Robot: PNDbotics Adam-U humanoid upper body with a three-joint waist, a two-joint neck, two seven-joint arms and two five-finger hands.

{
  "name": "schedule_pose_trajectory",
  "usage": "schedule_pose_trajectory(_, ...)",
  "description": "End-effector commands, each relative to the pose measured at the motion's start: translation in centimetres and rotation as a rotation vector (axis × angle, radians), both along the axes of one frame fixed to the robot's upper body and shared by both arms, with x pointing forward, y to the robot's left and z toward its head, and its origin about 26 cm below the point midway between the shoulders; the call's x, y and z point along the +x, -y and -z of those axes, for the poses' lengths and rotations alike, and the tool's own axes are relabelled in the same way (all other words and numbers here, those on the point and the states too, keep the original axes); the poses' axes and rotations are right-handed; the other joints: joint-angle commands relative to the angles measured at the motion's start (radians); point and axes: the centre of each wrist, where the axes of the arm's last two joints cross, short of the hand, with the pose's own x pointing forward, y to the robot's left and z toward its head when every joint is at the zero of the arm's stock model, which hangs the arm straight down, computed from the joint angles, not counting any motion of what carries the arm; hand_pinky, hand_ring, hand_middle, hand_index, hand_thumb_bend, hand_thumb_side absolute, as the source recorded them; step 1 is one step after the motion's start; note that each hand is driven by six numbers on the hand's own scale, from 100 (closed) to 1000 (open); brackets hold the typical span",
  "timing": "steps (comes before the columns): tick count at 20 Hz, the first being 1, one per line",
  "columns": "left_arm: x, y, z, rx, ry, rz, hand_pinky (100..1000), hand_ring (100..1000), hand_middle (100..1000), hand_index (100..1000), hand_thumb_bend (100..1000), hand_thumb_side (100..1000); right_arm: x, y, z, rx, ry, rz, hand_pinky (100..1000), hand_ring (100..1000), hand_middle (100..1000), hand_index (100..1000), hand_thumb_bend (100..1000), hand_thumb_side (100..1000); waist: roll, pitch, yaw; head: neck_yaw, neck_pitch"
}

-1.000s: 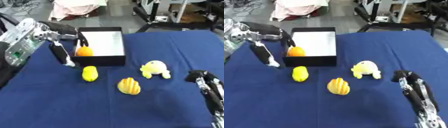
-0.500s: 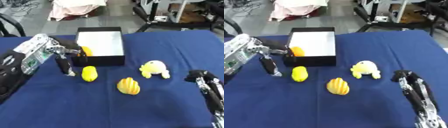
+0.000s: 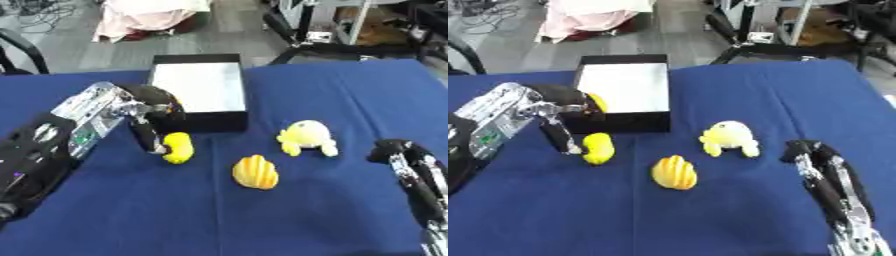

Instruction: Pick up objects on the table and place them in the box.

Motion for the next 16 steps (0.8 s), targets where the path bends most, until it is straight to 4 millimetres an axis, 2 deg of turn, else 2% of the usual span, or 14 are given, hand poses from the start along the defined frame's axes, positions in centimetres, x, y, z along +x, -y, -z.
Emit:
schedule_pose_trajectory(1,0.3,0.1,-0.5,0.001,0.001,-0.003,810,705,747,885,404,296,0.2,0.2,-0.7,-0.013,0.022,-0.008,697,580,535,656,100,610,-0.001,-0.008,0.000,-0.002,-0.002)
schedule_pose_trajectory(11,0.4,1.2,0.3,0.005,-0.006,-0.001,733,644,717,866,381,275,0.2,0.1,-0.6,-0.011,0.021,-0.013,697,580,534,656,100,609,-0.002,-0.008,-0.002,-0.001,-0.002)
schedule_pose_trajectory(16,0.7,1.3,1.5,0.016,-0.030,-0.023,633,596,687,849,352,259,0.2,0.0,-0.6,-0.009,0.021,-0.016,697,580,534,656,100,611,-0.003,-0.008,-0.003,-0.001,-0.002)
